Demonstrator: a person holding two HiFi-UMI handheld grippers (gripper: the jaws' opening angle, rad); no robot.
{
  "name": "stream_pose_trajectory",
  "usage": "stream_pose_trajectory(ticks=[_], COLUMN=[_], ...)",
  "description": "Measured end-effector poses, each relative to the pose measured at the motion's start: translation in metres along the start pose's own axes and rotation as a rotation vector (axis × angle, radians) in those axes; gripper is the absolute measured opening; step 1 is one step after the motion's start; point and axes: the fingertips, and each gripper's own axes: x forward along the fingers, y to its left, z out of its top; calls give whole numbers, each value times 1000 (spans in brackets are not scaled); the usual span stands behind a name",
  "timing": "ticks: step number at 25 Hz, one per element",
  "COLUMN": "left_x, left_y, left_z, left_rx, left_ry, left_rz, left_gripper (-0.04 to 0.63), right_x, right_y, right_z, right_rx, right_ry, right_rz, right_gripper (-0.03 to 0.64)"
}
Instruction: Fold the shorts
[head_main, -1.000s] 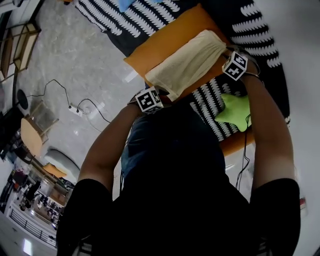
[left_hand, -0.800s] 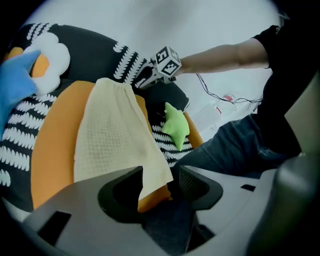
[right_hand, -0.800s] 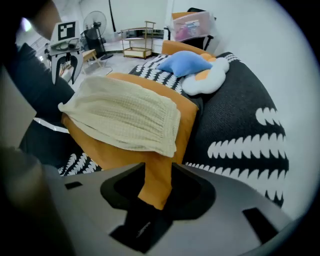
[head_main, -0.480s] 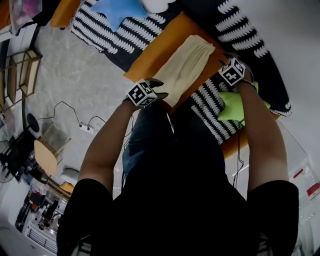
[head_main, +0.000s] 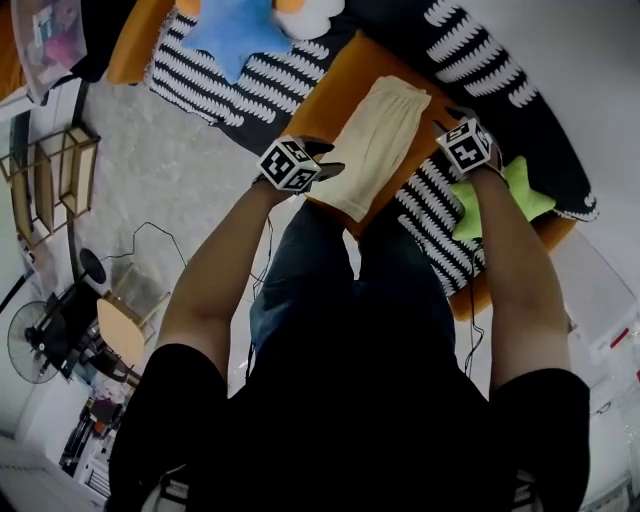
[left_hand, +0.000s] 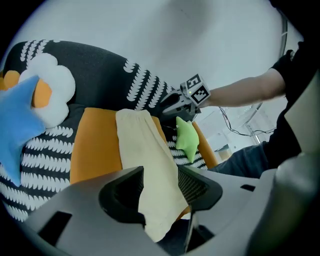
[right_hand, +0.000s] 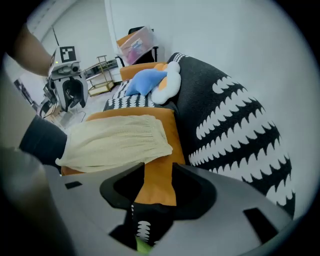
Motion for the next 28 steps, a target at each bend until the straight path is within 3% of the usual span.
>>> stream_pose_trajectory(ticks=[14, 22, 28], left_x=[18, 40, 61], left_y=[53, 75, 95], left_z=[91, 116, 128], left_rx=[73, 123, 102], left_ry=[-14, 23, 26], left_rz=[3, 28, 40], left_gripper=[222, 216, 216], right_x=[4, 26, 48], right_y=[-19, -23, -26], right_z=[14, 18, 23], right_rx=[176, 352, 387], right_ry=[-111, -180, -194], right_rz=[38, 92, 127], right_gripper=[206, 213, 213])
